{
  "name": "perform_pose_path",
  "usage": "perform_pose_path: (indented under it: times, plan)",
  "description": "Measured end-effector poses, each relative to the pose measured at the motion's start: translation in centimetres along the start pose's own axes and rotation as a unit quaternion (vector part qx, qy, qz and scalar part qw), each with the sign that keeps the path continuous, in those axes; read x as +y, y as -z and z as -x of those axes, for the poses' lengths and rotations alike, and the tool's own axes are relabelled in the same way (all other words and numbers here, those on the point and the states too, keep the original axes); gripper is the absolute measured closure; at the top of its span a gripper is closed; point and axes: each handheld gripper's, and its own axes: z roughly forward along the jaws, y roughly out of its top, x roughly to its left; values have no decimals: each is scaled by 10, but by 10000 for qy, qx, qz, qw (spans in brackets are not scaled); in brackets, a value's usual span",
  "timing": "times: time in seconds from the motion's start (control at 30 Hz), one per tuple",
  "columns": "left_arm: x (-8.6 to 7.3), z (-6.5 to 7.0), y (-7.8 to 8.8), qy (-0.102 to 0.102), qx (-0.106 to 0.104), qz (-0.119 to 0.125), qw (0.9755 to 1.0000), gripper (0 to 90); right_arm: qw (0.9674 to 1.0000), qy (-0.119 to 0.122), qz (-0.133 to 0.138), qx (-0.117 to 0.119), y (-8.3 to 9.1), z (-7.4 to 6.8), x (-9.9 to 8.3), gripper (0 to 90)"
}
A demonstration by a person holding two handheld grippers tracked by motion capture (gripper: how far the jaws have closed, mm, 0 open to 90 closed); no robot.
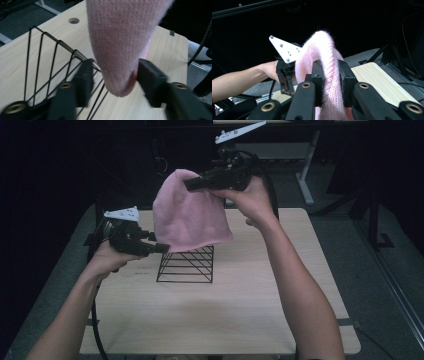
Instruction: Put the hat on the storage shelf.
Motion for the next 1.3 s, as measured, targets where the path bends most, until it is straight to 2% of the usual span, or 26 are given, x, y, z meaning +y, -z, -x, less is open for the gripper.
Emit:
perform_pose_path:
  times: [0.07, 0.1, 0.17, 0.27, 0.47, 0.53, 0.67, 0.9, 1.07, 1.3]
  plan:
    - [0, -1, 0, 12, -19, 8, 10000, 624, 10000, -14, 18, -12, -1, 0, 0, 778]
    - [0, -2, 0, -10, 2, -4, 10000, 624, 10000, -14, 18, -12, -1, 0, 0, 778]
    - [-1, -6, -1, 12, -15, -42, 10000, 757, 10000, -40, 3, -45, -3, 3, -1, 779]
    - [-2, -11, -2, 24, 56, -130, 9999, 800, 9999, -76, 0, -112, -5, 7, -4, 778]
    - [-4, -18, -6, 43, 182, -247, 9995, 813, 9996, -164, -59, -209, -11, 16, -10, 778]
    - [-5, -20, -7, 86, 284, -291, 9991, 813, 9995, -205, -65, -249, -14, 22, -13, 776]
    - [-6, -23, -9, 78, 334, -343, 9988, 813, 9993, -286, -75, -229, -17, 28, -16, 776]
    - [-8, -27, -14, 35, 421, -464, 9980, 812, 9994, -263, -116, -198, -23, 31, -18, 775]
    - [-11, -29, -17, -65, 528, -669, 9963, 812, 9993, -302, -139, -148, -26, 33, -25, 773]
    - [-21, -30, -18, 11, 529, -720, 9960, 812, 9992, -332, -222, -38, -31, 33, -34, 768]
